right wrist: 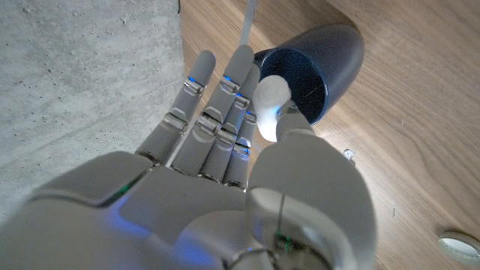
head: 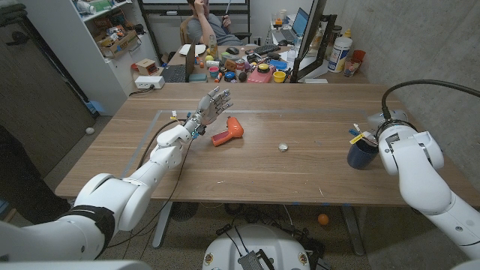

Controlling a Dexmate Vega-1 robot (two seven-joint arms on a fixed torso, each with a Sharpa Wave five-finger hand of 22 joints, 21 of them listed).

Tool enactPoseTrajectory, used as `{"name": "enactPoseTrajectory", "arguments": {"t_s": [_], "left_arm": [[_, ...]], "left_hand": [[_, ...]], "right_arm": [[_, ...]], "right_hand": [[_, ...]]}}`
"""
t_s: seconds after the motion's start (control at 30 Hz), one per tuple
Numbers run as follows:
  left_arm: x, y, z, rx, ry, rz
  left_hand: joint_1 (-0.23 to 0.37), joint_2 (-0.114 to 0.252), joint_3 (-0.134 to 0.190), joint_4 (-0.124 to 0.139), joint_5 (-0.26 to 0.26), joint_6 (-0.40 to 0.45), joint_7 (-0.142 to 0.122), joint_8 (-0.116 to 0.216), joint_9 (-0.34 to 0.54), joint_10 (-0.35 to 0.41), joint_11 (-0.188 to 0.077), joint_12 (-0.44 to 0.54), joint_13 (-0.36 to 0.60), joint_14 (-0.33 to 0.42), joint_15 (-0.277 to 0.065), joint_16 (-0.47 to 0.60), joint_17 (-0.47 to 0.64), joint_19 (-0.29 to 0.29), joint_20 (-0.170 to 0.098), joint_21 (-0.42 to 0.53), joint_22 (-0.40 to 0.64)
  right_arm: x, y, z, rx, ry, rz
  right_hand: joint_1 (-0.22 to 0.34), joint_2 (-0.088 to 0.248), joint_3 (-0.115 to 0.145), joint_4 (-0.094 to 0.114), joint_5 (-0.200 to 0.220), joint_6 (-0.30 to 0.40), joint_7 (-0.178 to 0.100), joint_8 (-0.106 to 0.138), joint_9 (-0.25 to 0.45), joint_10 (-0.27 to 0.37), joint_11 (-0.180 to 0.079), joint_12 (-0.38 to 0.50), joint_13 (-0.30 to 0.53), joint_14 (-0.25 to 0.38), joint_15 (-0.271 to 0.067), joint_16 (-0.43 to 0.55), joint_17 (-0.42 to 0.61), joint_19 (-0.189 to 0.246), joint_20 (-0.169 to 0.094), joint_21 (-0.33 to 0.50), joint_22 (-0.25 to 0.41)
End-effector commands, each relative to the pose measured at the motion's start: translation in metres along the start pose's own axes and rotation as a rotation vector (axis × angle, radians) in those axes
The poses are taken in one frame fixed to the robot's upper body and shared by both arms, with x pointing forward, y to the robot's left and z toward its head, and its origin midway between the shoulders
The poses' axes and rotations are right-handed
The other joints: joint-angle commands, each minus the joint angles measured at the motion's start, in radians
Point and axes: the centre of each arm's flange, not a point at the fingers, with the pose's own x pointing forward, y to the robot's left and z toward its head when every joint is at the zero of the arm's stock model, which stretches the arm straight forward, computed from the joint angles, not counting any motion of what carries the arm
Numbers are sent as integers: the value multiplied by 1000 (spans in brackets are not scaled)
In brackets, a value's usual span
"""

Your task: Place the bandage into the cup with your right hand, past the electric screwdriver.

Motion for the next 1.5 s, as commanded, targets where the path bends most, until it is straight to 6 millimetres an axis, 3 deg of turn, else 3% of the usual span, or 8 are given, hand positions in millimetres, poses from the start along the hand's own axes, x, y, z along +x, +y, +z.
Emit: {"name": "enactPoseTrajectory", "arguments": {"t_s": [0.03, 0.33, 0.5, 0.57, 0.7, 0.97, 1.1, 1.5], "left_arm": [[-6, 3, -4, -14, -3, 14], [-12, 6, -3, -10, -7, 27], [-12, 7, -3, -9, -6, 29], [-12, 7, -3, -9, -6, 29], [-11, 7, -3, -9, -4, 27], [-9, 6, -2, -6, -3, 23], [-9, 7, -2, -6, -2, 25], [-10, 7, -3, -4, 0, 28]], "left_hand": [[-10, 80, -5, -2, 4, -1, 6, 4, 3, 0, -1, 7, 5, -8, -8, 3, 4, 8, -39, -5, 3], [-10, 80, -6, -2, 4, -2, 4, 3, 3, 0, 0, 7, 5, -7, -8, 3, 4, 9, -39, -6, 3], [-10, 80, -7, -2, 4, 0, 5, 4, 3, -1, 0, 7, 5, -7, -9, 3, 4, 9, -38, -7, 3], [-10, 80, -7, -2, 4, 0, 4, 4, 3, 0, -2, 7, 5, -7, -9, 3, 4, 10, -39, -7, 3], [-10, 80, -7, -2, 4, 0, 5, 4, 3, -1, -1, 7, 5, -7, -9, 3, 3, 9, -39, -8, 3], [-10, 80, -8, -2, 5, -1, 5, 4, 3, -1, -1, 7, 5, -8, -8, 3, 3, 10, -39, -9, 3], [-10, 81, -8, -2, 5, -1, 6, 4, 3, -1, 0, 7, 5, -8, -6, 3, 3, 10, -38, -9, 3], [-9, 81, -8, -2, 5, 0, 6, 4, 3, -1, 1, 7, 5, -9, -6, 2, 3, 11, -38, -11, 3]], "right_arm": [[5, 0, 18, -120, -41, 56], [10, -1, 24, -140, -44, 77], [11, -1, 26, -139, -40, 84], [11, -1, 26, -136, -37, 86], [11, 0, 27, -122, -26, 93], [9, -2, 24, -103, -17, 82], [9, -4, 21, -95, -9, 83], [9, -10, 10, -32, 4, 64]], "right_hand": [[4, 13, -1, 1, 9, 53, -41, 9, 2, 10, 3, 5, 1, 2, 1, -6, 6, -4, -79, 10, 2], [3, 15, -3, 2, 9, 43, -43, 7, 0, -1, 4, -2, -3, 0, 1, -9, 9, -9, -78, 17, 3], [-14, 14, -10, 12, 10, 2, -47, -23, -24, -72, 10, -52, -33, -79, 2, -65, -16, -34, -72, 31, 3], [-32, 12, -15, 21, 12, -37, -49, -52, -44, -109, 11, -79, -51, -112, 3, -92, -33, -47, -65, 39, 0], [-70, 11, -26, 41, 16, -118, -36, -141, -124, -167, 12, -130, -80, -165, 2, -126, -69, -65, -53, 53, -10], [-134, -8, -55, 71, 15, -154, -25, -202, -180, -230, 17, -181, -98, -238, 6, -137, -99, -94, -27, 53, -23], [-147, -9, -59, 76, 18, -192, -17, -236, -197, -251, 20, -203, -103, -270, 6, -136, -111, -106, -17, 52, -29], [-162, -5, -62, 84, 17, -194, -13, -250, -205, -262, 27, -218, -106, -294, 11, -135, -118, -122, 1, 47, -33]]}}
